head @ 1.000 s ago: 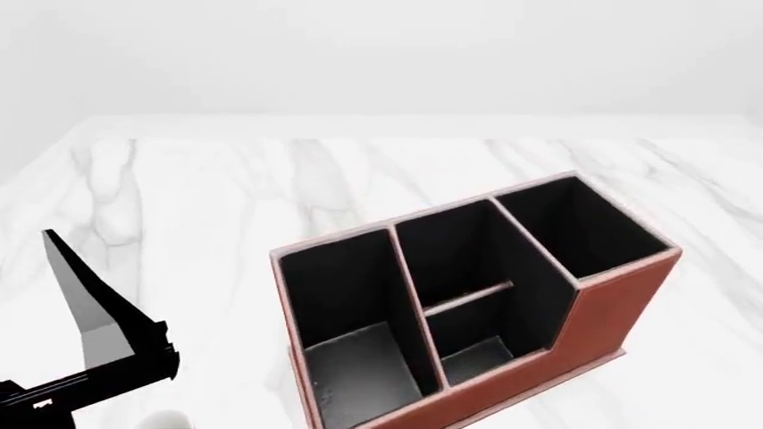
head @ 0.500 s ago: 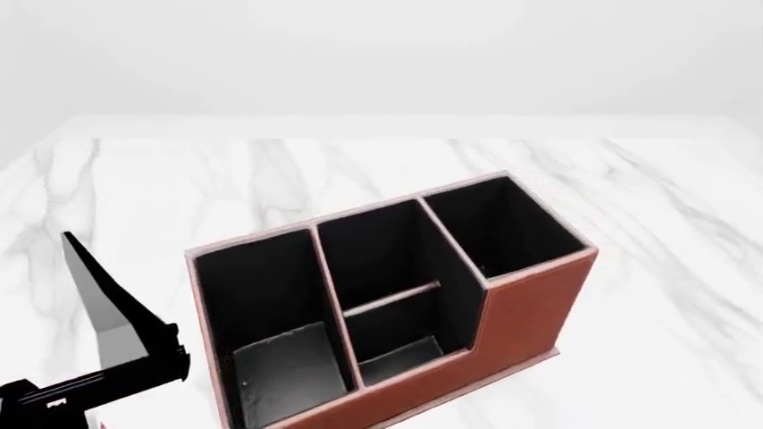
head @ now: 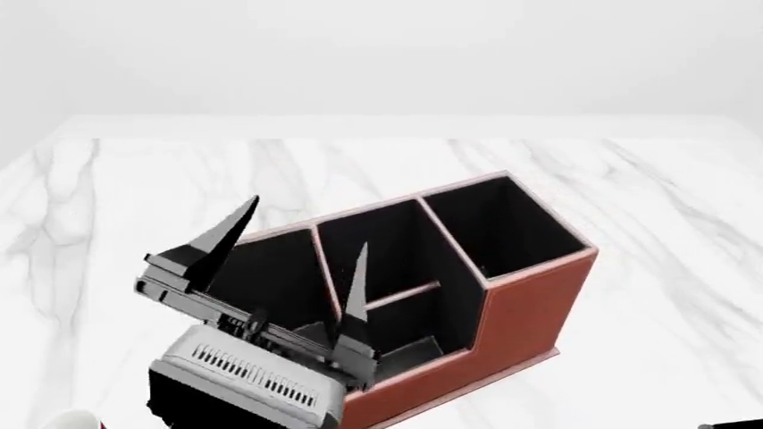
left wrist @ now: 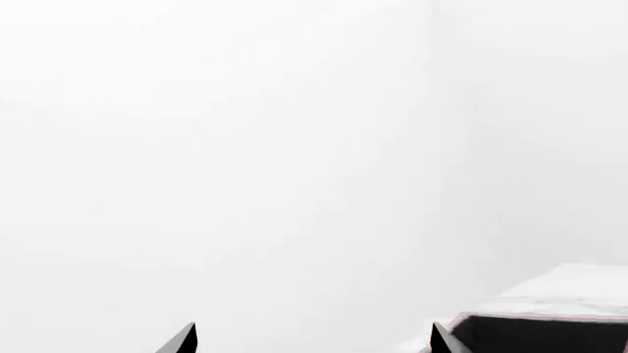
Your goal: Pick up the book and place it in the back compartment of the caddy.
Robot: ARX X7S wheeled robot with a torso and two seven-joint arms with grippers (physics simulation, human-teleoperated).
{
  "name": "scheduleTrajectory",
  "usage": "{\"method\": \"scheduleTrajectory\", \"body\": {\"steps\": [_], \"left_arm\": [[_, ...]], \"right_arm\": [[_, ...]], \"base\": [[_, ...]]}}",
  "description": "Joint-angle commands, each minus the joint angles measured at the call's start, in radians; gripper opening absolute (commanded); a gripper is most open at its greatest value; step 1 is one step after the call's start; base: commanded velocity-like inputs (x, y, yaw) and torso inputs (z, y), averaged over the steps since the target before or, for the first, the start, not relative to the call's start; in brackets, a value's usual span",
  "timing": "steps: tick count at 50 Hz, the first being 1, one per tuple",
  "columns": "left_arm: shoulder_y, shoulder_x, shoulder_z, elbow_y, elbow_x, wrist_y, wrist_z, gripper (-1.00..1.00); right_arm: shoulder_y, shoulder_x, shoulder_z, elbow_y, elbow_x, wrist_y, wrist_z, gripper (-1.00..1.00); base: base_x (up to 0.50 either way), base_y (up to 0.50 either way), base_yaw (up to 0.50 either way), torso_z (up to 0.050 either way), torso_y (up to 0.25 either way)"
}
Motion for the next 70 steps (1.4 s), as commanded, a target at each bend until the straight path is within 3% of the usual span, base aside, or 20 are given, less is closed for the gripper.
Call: {"method": "scheduleTrajectory", "body": {"steps": [1, 13, 23, 31, 54, 63, 70], "left_arm": [[-0.176, 0.031, 0.21, 0.057, -0.042, -0.291, 0.207, 1.0], [-0.239, 0.087, 0.261, 0.08, -0.114, -0.464, 0.27, 1.0], [-0.345, 0.242, 0.203, 0.106, -0.279, -0.784, 0.34, 1.0], [-0.445, 0.277, 0.201, 0.04, -0.407, -0.888, 0.297, 1.0], [-0.61, 0.274, 0.226, -0.116, -0.977, -0.896, -0.055, 1.0], [-0.688, 0.262, 0.287, -0.139, -1.054, -0.865, -0.074, 1.0], [-0.719, 0.236, 0.391, -0.145, -0.986, -0.797, -0.037, 1.0]], "right_arm": [[-0.002, -0.006, 0.008, 0.0, -0.019, 0.009, -0.015, 1.0], [-0.003, 0.001, -0.001, 0.011, -0.024, 0.008, -0.007, 1.0], [-0.002, 0.007, -0.013, 0.022, -0.03, 0.008, -0.001, 1.0], [-0.002, 0.011, -0.019, 0.03, -0.032, 0.007, 0.006, 1.0], [-0.007, 0.024, -0.028, 0.041, -0.036, 0.001, 0.025, 1.0], [-0.009, 0.03, -0.03, 0.045, -0.035, -0.004, 0.033, 1.0], [-0.01, 0.035, -0.035, 0.047, -0.034, -0.006, 0.037, 1.0]], "base": [[0.0, 0.0, 0.0, 0.0, 0.0], [0.0, 0.0, 0.0, 0.0, 0.0], [0.0, 0.0, 0.0, 0.0, 0.0], [0.0, 0.0, 0.0, 0.0, 0.0], [0.0, 0.0, 0.0, 0.0, 0.0], [0.0, 0.0, 0.0, 0.0, 0.0], [0.0, 0.0, 0.0, 0.0, 0.0]]}}
